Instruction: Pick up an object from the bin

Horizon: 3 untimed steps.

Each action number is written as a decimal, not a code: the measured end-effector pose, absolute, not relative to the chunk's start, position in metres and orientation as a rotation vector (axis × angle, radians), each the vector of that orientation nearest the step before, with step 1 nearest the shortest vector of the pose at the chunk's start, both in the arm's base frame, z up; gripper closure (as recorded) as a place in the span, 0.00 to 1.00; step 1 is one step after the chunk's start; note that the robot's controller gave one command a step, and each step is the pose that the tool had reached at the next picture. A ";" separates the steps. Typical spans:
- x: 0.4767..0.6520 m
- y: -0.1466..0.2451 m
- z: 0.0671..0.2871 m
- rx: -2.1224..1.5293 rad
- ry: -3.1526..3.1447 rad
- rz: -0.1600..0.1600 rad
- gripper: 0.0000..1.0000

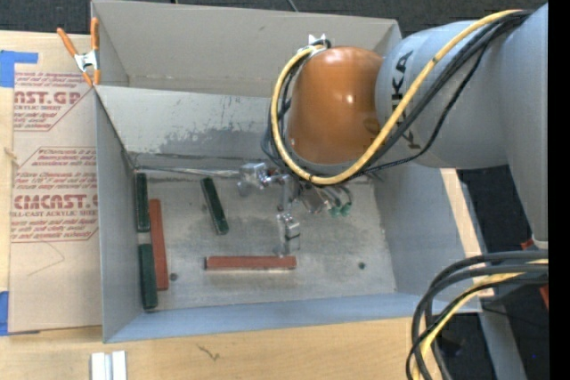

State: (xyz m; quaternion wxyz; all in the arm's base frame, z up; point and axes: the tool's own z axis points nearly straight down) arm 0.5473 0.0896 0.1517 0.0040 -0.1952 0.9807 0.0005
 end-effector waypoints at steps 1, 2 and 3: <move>0.541 0.091 0.095 -0.615 3.078 0.003 0.00; 0.519 0.076 0.086 -0.656 3.072 0.003 0.00; 0.479 0.099 0.069 -0.715 3.059 0.003 1.00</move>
Offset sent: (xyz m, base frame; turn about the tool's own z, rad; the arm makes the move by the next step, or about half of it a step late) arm -0.0333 -0.0194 -0.0673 -0.0327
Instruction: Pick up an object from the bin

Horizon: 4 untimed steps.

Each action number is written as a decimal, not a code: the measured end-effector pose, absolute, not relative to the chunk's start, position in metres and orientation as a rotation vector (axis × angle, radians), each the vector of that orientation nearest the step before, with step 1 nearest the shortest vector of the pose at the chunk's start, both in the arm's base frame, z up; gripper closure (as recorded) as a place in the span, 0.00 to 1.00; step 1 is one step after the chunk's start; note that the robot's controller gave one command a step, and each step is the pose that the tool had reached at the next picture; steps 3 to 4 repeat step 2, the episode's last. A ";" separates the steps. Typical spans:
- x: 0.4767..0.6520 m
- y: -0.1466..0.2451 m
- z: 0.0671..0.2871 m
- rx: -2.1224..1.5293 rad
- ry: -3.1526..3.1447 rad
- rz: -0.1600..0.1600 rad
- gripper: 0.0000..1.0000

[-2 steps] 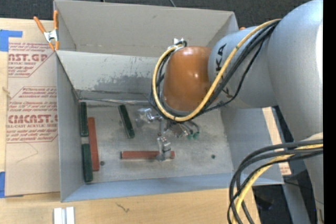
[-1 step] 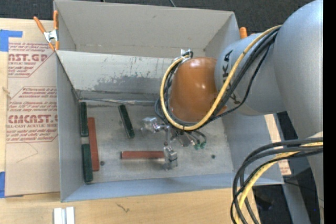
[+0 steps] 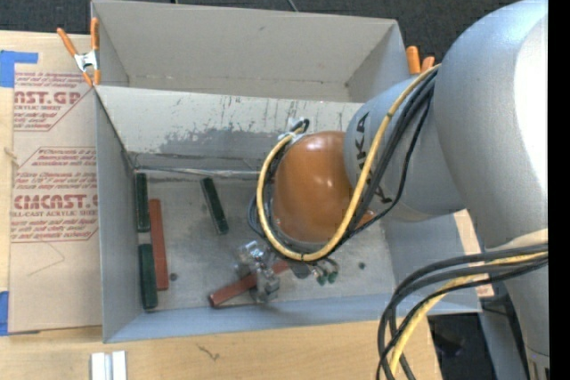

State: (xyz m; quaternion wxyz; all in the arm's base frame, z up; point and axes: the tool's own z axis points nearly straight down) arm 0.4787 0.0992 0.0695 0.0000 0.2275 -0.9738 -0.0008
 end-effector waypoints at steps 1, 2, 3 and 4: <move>0.479 0.099 0.070 0.715 -3.059 -0.003 1.00; 0.530 0.116 0.251 0.680 -3.074 -0.001 1.00; 0.530 0.116 0.251 0.680 -3.074 -0.001 1.00; 0.530 0.116 0.251 0.680 -3.074 -0.001 1.00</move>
Offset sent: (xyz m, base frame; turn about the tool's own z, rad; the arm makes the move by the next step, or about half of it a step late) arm 0.0494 0.0154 0.1798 0.0243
